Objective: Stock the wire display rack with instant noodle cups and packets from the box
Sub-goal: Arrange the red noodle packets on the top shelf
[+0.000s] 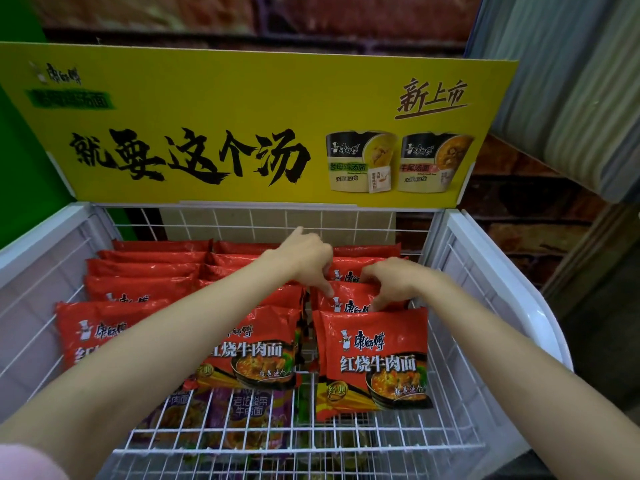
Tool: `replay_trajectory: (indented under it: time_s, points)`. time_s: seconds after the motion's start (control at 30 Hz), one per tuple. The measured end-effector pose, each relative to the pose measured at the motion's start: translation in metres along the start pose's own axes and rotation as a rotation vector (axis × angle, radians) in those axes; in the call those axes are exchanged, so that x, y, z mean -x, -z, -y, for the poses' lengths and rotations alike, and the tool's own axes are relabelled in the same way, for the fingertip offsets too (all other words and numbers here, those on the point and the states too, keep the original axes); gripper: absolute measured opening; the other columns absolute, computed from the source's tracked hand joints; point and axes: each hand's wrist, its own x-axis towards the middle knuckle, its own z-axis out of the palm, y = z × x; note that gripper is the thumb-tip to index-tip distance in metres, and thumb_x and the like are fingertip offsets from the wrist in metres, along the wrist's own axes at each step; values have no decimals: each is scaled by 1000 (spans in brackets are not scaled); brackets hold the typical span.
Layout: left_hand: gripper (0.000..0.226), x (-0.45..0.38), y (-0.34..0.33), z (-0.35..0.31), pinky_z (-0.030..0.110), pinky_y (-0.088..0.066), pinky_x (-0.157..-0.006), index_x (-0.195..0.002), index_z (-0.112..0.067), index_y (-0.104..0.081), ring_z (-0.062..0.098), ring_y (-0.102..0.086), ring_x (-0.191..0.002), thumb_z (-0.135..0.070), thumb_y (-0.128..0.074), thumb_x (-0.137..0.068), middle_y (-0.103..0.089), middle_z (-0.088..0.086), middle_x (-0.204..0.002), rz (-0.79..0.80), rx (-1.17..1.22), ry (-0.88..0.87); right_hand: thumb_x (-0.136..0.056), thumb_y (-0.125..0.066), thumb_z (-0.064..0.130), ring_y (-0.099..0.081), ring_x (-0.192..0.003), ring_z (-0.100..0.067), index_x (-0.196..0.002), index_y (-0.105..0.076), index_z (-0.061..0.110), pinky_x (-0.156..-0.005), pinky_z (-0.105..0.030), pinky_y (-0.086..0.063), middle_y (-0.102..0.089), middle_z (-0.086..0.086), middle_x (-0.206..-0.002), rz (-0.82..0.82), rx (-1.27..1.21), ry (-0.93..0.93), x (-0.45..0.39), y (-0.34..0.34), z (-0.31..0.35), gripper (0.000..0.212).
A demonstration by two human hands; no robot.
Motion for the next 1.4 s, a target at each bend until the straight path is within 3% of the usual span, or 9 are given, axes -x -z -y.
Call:
replay_trajectory:
  time_s: [0.17,0.27,0.53,0.7,0.87,1.0,1.13,1.23,1.4]
  points:
    - [30,3,-4,-9,40,-27,-100,-79,-21,-63,21,-46,-110,-50,-67,-78,-65,-2,-95,-112,-85,-6,-79,-71,38,-56,-110,-24,-122,-57,22,-84,-35,-47,-61,-2,-122,-96,76,9,0,-5,3,48]
    - [26,3,-2,-7,35,-29,-89,-82,-21,-62,22,-47,-108,-46,-65,-81,-65,-2,-98,-248,-124,3,-81,-68,40,-57,-110,-26,-121,-57,20,-83,-35,-46,-62,-6,-118,-264,150,-41,2,-5,3,46]
    - [24,14,6,-8,31,-36,-82,-91,-20,-59,19,-56,-99,-41,-66,-83,-64,-3,-96,-288,70,-70,-82,-67,36,-54,-107,-24,-112,-57,21,-73,-33,-43,-55,-2,-115,-334,80,-15,15,15,6,35]
    - [34,27,-2,-37,30,-44,-65,-87,-14,-59,20,-57,-79,-47,-65,-82,-55,-2,-78,66,-32,-134,-76,-74,38,-58,-103,-23,-119,-59,19,-83,-35,-51,-61,-1,-116,23,181,-7,24,9,17,50]
    - [55,27,-24,-54,36,-44,-84,-113,-10,-56,25,-58,-100,-50,-70,-77,-62,6,-109,225,-56,-181,-71,-80,29,-56,-111,-24,-129,-46,21,-92,-37,-48,-57,-2,-125,215,127,-31,24,-25,12,68]
    - [39,25,-17,-50,31,-40,-81,-101,-13,-60,22,-59,-96,-43,-70,-79,-61,2,-95,125,-83,-189,-75,-75,30,-57,-106,-22,-113,-57,22,-85,-34,-44,-61,0,-115,22,138,-1,28,-16,9,43]
    - [33,23,-4,-27,39,-38,-96,-99,-16,-62,22,-59,-101,-43,-67,-81,-64,1,-101,-20,-109,-114,-81,-68,32,-55,-104,-21,-87,-52,27,-81,-32,-35,-60,3,-98,-274,80,21,31,-1,6,18]
    - [37,25,-10,-21,40,-36,-96,-104,-15,-63,24,-55,-109,-44,-66,-81,-63,3,-108,-23,-156,-104,-79,-69,37,-54,-105,-19,-94,-50,27,-83,-33,-39,-55,5,-101,-239,50,37,29,-8,8,27]
    - [34,30,-22,-24,41,-30,-101,-104,-14,-61,23,-50,-110,-41,-64,-83,-62,2,-108,-16,-183,-112,-72,-76,44,-50,-119,-22,-135,-36,24,-100,-41,-41,-52,2,-129,15,120,21,25,-29,11,77]
